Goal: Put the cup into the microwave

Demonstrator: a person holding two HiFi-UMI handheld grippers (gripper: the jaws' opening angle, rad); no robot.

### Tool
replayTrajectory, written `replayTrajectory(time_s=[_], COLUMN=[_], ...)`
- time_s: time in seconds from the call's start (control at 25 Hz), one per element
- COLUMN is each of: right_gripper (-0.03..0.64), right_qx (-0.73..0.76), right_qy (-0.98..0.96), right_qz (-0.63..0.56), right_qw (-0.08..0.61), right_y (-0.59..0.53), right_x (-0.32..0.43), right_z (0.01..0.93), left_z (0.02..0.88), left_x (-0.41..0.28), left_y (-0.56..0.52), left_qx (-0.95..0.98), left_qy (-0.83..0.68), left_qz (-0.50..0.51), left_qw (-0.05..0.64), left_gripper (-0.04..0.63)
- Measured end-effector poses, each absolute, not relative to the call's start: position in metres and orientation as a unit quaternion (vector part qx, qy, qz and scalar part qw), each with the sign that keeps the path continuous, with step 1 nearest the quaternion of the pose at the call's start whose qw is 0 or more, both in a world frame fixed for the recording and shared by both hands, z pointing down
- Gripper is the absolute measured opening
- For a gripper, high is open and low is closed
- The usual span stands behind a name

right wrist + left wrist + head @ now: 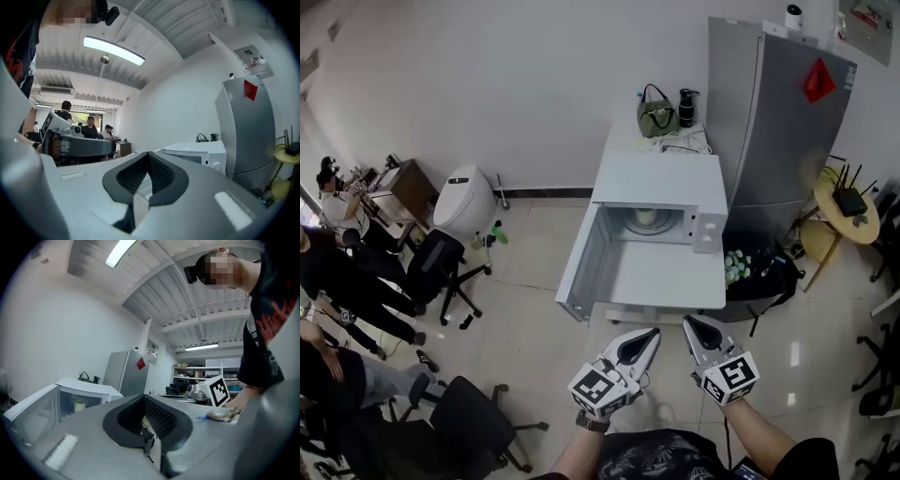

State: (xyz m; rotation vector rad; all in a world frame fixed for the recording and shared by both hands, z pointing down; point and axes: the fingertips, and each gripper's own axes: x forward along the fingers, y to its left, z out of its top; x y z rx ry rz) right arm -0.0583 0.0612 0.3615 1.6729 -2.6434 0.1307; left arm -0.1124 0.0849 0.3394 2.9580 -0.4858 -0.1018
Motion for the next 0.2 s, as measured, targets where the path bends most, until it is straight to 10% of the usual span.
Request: replayTrajectory(time_s=[0.2], right_gripper=[0.000], right_qx=[0.532], right_qy=[-0.846], right_qz=[0.039], right_qw=[0.017], right_y=[0.107], right_x=[-0.076], right_z=[0.361], left_z=[0.340], left_x=[-0.115], left_y=[0.123], left_qx=[0.982], left_qy=[-0.181], left_qz=[-0.012], left_qw=[0.060], left_gripper=[0.000])
